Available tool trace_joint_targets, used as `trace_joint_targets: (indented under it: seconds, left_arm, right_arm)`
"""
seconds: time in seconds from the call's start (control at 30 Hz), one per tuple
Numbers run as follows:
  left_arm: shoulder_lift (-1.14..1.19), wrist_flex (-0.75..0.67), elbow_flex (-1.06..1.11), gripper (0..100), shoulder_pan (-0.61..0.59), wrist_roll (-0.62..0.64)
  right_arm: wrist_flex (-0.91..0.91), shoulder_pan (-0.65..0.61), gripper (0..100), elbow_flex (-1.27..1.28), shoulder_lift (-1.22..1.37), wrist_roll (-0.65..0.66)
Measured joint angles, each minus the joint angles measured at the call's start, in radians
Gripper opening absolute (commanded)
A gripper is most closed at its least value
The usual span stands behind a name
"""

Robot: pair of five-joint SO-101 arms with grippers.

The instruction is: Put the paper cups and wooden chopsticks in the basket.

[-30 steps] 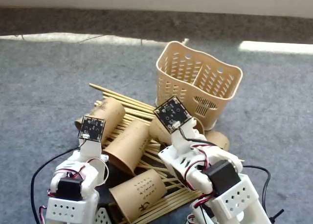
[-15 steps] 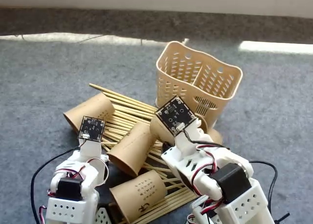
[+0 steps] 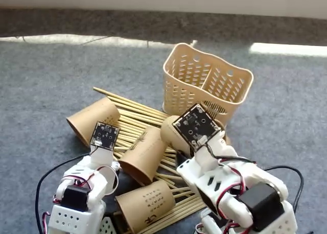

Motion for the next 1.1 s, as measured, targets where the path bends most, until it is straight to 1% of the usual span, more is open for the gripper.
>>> trace_joint_targets:
  seconds: [0.2, 0.47, 0.53, 0.7, 0.8, 0.9, 1.03, 1.1]
  left_arm:
    - [0.0, -0.009, 0.0, 2, 0.0, 0.0]
    - [0.0, -0.009, 0.0, 2, 0.0, 0.0]
    - [0.0, -0.009, 0.0, 2, 0.0, 0.0]
    - [0.0, -0.009, 0.0, 2, 0.0, 0.0]
    - [0.0, -0.009, 0.0, 2, 0.0, 0.0]
    - [0.0, -0.009, 0.0, 2, 0.0, 0.0]
    - [0.0, -0.009, 0.0, 2, 0.0, 0.0]
    - [0.0, -0.009, 0.0, 2, 0.0, 0.0]
  right_arm:
    - [0.055, 0.0, 0.5, -0.126, 0.0, 0.0]
    - [0.061, 0.0, 0.5, -0.31, -0.005, 0.031]
    - [0.061, 0.0, 0.5, -0.353, -0.005, 0.051]
    - [0.054, 0.0, 0.5, -0.453, -0.005, 0.155]
    - [0.018, 0.091, 0.5, -0.474, -0.006, 0.209]
    - [-0.046, 0.232, 0.5, -0.474, -0.006, 0.242]
    - [-0.163, 0.41, 0.5, -0.42, -0.006, 0.256]
    - [-0.212, 0.457, 0.5, -0.374, -0.006, 0.282]
